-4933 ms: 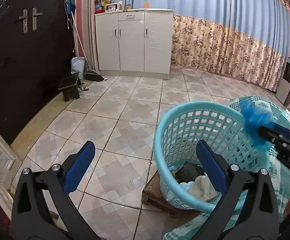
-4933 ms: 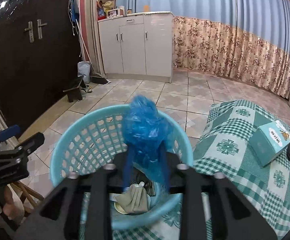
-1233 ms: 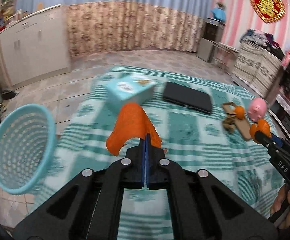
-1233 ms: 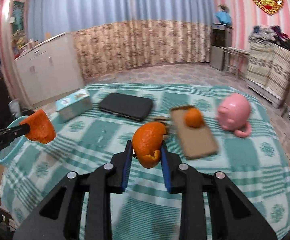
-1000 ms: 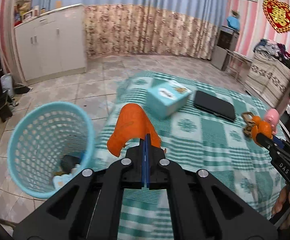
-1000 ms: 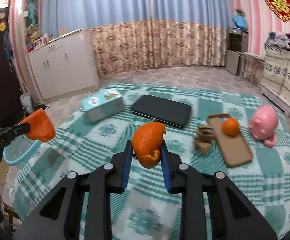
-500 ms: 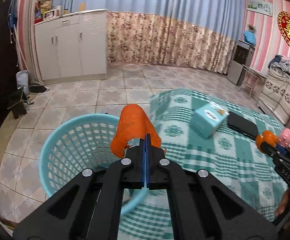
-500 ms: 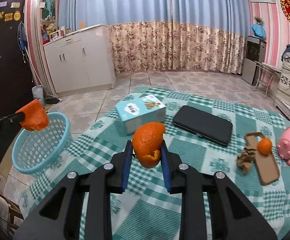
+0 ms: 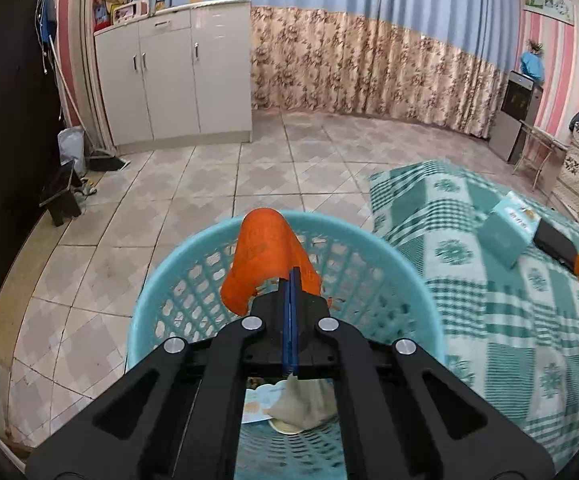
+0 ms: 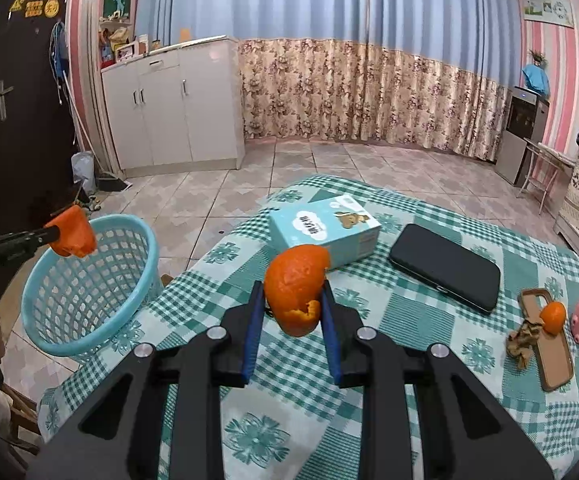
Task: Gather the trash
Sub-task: 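Drop the peel in the basket with left tool while right tool drops its peel, then grasp the crumpled brown paper with the left tool while the right tool grasps the tangerine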
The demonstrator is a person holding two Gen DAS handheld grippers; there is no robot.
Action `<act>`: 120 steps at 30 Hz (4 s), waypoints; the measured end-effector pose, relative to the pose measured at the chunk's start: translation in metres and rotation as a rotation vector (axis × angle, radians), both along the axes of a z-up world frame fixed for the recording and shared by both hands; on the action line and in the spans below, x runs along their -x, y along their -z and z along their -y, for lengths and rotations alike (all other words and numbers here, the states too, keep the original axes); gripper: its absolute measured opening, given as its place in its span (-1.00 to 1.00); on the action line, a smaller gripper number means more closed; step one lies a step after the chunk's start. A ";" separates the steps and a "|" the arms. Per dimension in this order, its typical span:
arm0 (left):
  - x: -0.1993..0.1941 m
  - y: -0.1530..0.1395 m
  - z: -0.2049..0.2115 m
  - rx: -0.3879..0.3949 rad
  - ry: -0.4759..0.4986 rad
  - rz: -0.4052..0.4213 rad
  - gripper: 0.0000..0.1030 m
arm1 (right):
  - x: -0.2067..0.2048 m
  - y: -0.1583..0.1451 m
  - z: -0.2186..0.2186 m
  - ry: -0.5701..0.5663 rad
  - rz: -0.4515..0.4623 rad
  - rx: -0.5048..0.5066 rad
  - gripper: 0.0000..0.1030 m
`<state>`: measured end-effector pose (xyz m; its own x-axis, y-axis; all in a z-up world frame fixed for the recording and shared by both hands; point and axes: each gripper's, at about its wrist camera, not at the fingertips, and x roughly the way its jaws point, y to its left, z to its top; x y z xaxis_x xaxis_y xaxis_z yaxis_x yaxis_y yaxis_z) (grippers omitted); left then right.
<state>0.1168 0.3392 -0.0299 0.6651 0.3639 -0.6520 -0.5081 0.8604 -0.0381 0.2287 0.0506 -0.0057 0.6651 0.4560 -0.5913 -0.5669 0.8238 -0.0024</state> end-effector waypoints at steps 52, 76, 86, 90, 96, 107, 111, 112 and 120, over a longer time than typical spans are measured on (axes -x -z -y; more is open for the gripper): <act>0.115 -0.009 -0.037 -0.054 -0.306 0.086 0.89 | 0.045 0.016 -0.149 -0.246 0.005 -0.034 0.75; 0.027 -0.034 0.120 -0.027 -0.054 0.134 0.89 | -0.010 0.007 0.170 0.179 0.041 0.068 0.79; -0.034 -0.015 0.207 0.019 0.106 0.103 0.89 | -0.036 0.032 0.290 0.407 0.008 0.106 0.79; -0.061 -0.007 0.241 0.039 0.176 0.086 0.89 | -0.055 0.046 0.324 0.472 -0.049 0.042 0.79; -0.111 0.008 0.303 0.039 0.291 0.047 0.89 | -0.068 0.060 0.346 0.530 -0.057 0.049 0.78; -0.202 0.034 0.409 0.087 0.485 -0.035 0.88 | -0.066 0.062 0.379 0.592 -0.066 0.017 0.78; -0.224 0.049 0.435 0.121 0.544 -0.080 0.69 | -0.068 0.064 0.387 0.605 -0.079 -0.010 0.78; -0.229 0.052 0.439 0.120 0.553 -0.093 0.52 | -0.069 0.064 0.387 0.606 -0.080 -0.009 0.78; -0.231 0.057 0.437 0.138 0.589 -0.126 -0.27 | -0.077 0.058 0.368 0.552 -0.058 0.014 0.78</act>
<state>0.3480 -0.0976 -0.0868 0.6435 -0.1346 -0.7535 0.0435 0.9893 -0.1396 0.3055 -0.3179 -0.0640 0.7691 0.0410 -0.6378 -0.0509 0.9987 0.0029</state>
